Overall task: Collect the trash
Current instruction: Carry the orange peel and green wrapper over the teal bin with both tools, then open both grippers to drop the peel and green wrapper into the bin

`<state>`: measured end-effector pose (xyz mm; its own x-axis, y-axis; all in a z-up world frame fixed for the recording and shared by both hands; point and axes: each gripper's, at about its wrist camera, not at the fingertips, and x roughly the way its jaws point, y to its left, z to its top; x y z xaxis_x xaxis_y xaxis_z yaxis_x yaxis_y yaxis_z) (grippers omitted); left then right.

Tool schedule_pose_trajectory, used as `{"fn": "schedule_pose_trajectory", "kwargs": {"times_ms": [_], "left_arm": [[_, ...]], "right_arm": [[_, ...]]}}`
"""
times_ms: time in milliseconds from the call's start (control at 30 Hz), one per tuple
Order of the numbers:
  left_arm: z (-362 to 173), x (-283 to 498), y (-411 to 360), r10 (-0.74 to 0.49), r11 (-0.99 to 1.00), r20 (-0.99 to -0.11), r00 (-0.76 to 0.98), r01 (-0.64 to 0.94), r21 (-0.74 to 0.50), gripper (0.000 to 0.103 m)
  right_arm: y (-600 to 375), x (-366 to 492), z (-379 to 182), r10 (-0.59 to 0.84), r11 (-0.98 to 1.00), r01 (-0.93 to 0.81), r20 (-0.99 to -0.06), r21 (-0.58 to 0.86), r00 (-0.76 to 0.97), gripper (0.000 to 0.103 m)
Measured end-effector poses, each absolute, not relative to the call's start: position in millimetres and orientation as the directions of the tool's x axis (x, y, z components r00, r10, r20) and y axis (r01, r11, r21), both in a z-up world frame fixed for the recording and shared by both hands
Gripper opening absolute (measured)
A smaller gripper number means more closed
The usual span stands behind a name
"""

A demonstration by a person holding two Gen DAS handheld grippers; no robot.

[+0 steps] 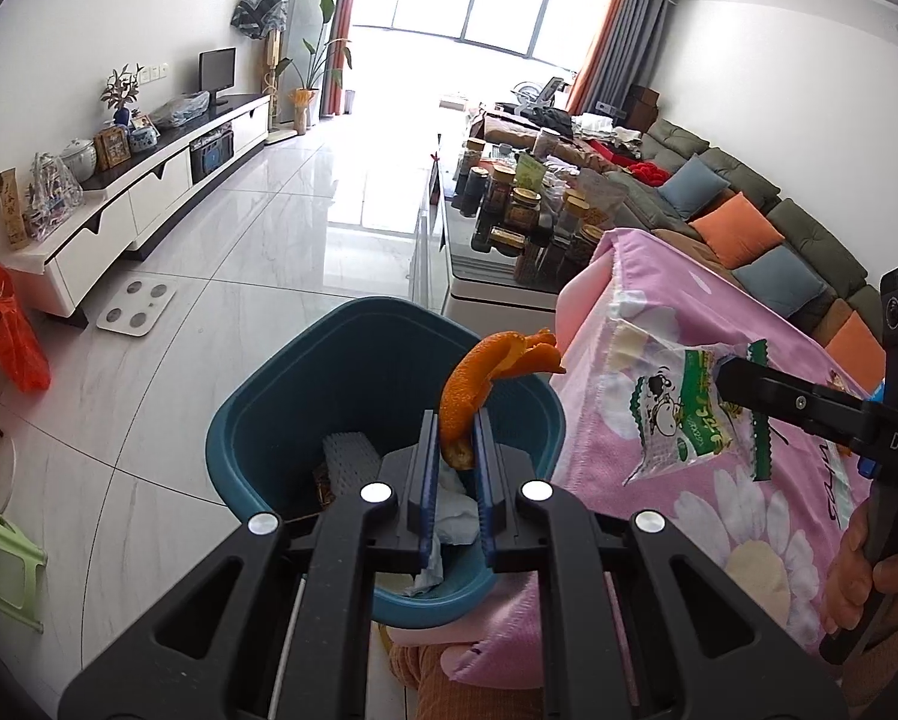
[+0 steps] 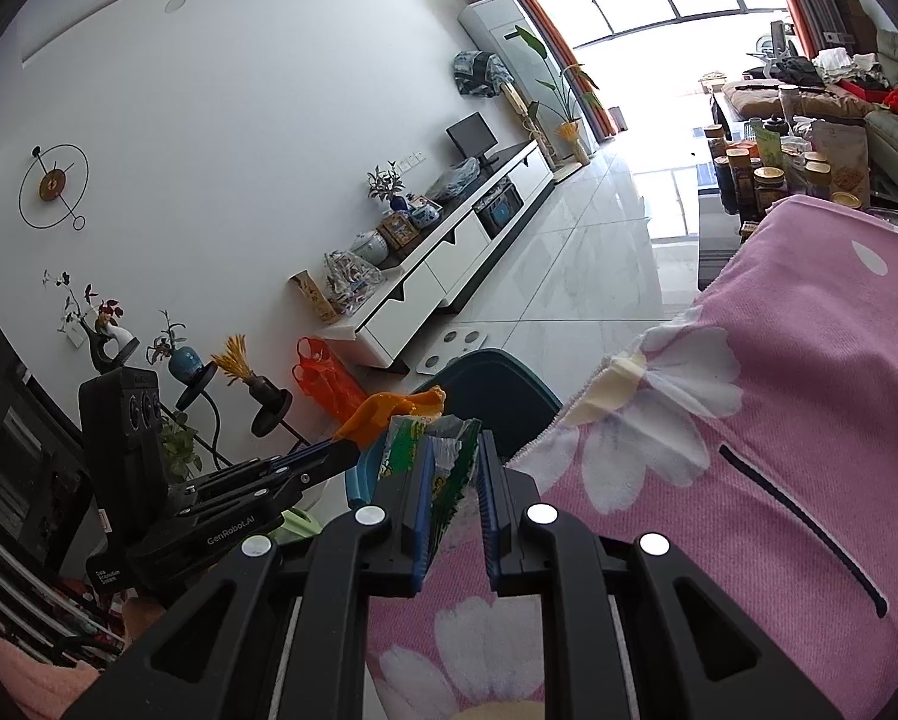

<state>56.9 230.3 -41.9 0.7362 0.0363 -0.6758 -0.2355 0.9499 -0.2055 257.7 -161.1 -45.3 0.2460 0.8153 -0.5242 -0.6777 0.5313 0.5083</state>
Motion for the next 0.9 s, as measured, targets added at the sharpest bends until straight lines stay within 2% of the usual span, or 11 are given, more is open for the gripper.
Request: {"fn": "schedule_pose_trajectory", "kwargs": {"times_ms": [267, 567, 667, 767, 833, 900], "left_arm": [[-60, 67, 255, 0.067, 0.939, -0.715, 0.696, -0.286, -0.191, 0.012], [-94, 95, 272, 0.064, 0.927, -0.765, 0.641, -0.322, -0.192, 0.014], [-101, 104, 276, 0.066, 0.923, -0.769, 0.636, -0.333, -0.195, 0.015], [-103, 109, 279, 0.07, 0.918, -0.767, 0.638, -0.341, -0.201, 0.022], [-101, 110, 279, 0.079, 0.918, -0.763, 0.642, -0.345, -0.196, 0.024], [-99, 110, 279, 0.085, 0.917, -0.755, 0.65, -0.347, -0.195, 0.026]], "right_arm": [[-131, 267, -51, 0.806, 0.529, -0.686, -0.549, 0.499, 0.222, 0.013], [-87, 280, -70, 0.758, 0.56, -0.679, -0.624, 0.475, 0.189, 0.015], [-75, 282, -75, 0.739, 0.571, -0.678, -0.649, 0.463, 0.18, 0.02], [-71, 282, -77, 0.726, 0.583, -0.676, -0.662, 0.451, 0.185, 0.026], [-71, 281, -76, 0.725, 0.585, -0.677, -0.661, 0.446, 0.191, 0.035], [-73, 280, -75, 0.727, 0.584, -0.68, -0.659, 0.444, 0.193, 0.036]]}}
